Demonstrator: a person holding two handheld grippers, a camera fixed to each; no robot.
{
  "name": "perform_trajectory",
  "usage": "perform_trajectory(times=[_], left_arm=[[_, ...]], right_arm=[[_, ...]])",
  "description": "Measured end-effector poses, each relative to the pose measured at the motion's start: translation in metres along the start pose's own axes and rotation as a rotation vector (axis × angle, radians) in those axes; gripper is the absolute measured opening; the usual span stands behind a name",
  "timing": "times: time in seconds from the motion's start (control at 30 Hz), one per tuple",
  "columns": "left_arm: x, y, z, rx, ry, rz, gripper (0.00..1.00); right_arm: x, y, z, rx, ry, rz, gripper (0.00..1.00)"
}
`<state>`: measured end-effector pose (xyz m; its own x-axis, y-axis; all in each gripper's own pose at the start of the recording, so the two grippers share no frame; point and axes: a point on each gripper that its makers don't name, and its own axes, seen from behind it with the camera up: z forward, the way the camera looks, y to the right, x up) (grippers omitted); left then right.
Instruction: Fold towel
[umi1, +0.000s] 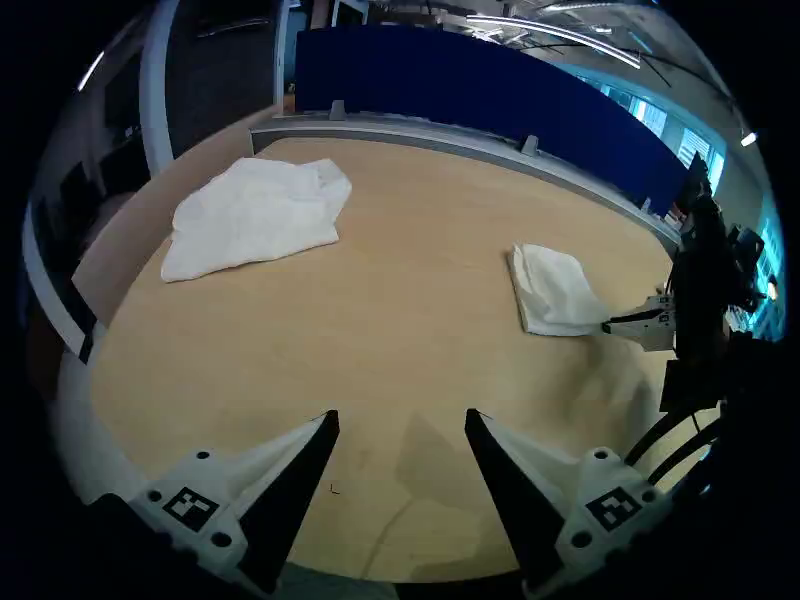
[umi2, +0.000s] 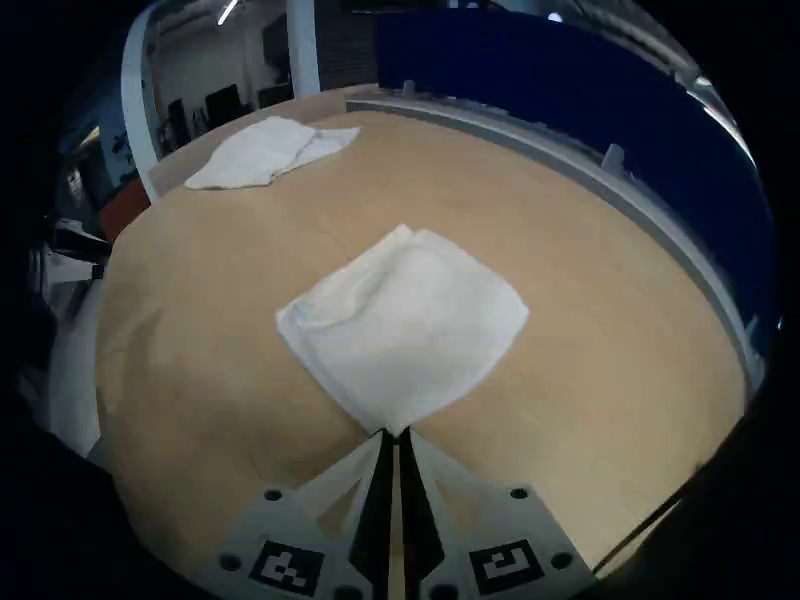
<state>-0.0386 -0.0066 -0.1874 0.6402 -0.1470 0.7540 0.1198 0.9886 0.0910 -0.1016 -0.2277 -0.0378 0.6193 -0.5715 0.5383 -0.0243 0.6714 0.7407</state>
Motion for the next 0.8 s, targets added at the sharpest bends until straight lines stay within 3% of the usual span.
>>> perform_trajectory(times=[0.4,0.8], left_arm=[[0.02,0.003,-0.005,-0.011,0.045,-0.003,0.93],[0.033,0.008,-0.009,-0.029,0.076,0.006,0.94]], right_arm=[[0.085,0.014,-0.046,-0.019,0.136,-0.073,0.03],[0.142,0.034,-0.094,-0.04,0.219,-0.121,0.03]])
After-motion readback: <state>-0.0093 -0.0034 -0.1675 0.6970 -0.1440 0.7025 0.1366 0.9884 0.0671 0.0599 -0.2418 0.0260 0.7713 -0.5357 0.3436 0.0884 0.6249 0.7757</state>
